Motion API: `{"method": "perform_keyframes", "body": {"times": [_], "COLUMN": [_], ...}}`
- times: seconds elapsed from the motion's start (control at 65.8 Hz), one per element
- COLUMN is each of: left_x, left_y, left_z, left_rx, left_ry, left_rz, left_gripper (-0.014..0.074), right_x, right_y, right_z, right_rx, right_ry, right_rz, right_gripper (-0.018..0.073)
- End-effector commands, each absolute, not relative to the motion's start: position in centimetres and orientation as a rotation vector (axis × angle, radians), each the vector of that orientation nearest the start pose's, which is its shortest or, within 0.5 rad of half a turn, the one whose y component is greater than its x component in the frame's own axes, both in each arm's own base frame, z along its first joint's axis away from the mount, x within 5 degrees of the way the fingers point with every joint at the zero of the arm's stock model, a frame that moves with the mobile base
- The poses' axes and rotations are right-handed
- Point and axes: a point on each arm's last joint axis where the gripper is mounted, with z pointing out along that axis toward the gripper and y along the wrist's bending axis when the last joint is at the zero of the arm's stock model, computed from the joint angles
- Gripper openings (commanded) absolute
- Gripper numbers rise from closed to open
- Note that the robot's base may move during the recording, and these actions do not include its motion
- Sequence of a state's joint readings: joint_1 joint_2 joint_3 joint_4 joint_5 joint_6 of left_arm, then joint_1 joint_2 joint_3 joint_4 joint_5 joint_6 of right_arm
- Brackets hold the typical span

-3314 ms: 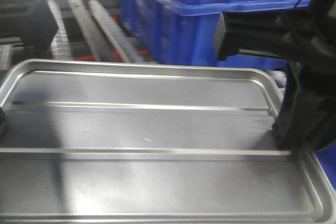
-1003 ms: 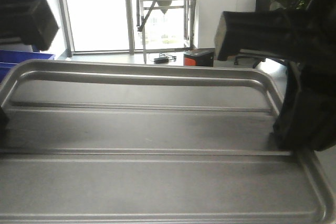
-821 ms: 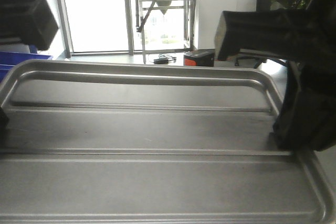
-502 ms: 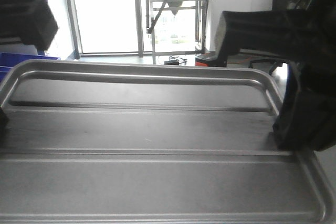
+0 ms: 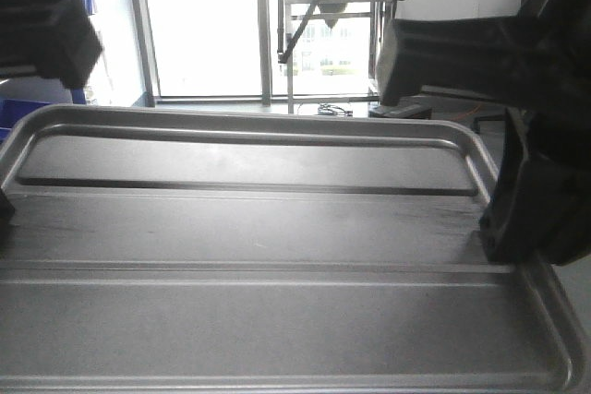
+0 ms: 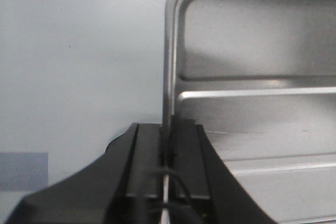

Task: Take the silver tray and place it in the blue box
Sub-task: 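Hold the tray level with both grippers while the base drives to the blue crate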

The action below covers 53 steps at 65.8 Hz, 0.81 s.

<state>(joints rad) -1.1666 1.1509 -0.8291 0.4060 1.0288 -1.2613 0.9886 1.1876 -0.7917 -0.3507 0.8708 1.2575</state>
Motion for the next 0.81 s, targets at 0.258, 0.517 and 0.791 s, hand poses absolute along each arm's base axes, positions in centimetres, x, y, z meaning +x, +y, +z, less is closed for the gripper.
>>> {"method": "perform_keyframes", "body": {"times": [0.258,0.517,0.791], "left_x": [10.67,10.66,10.66], "left_y": [-16.71,-16.66,-16.58], "left_z": [28.98,28.97,28.95], "left_rx": [0.08,0.079,0.077], "left_ry": [2.635,2.637,2.638], "left_rz": [-0.218,-0.21,-0.198], "left_gripper": [-0.0015,-0.0015,-0.0015], "right_x": [13.91,13.91,13.91], "right_y": [16.1,16.09,16.08], "right_z": [27.71,27.71,27.71], "right_rx": [0.117,0.117,0.117], "right_ry": [2.615,2.615,2.616], "right_rz": [0.313,0.312,0.311], "right_gripper": [0.006,0.006,0.006]}}
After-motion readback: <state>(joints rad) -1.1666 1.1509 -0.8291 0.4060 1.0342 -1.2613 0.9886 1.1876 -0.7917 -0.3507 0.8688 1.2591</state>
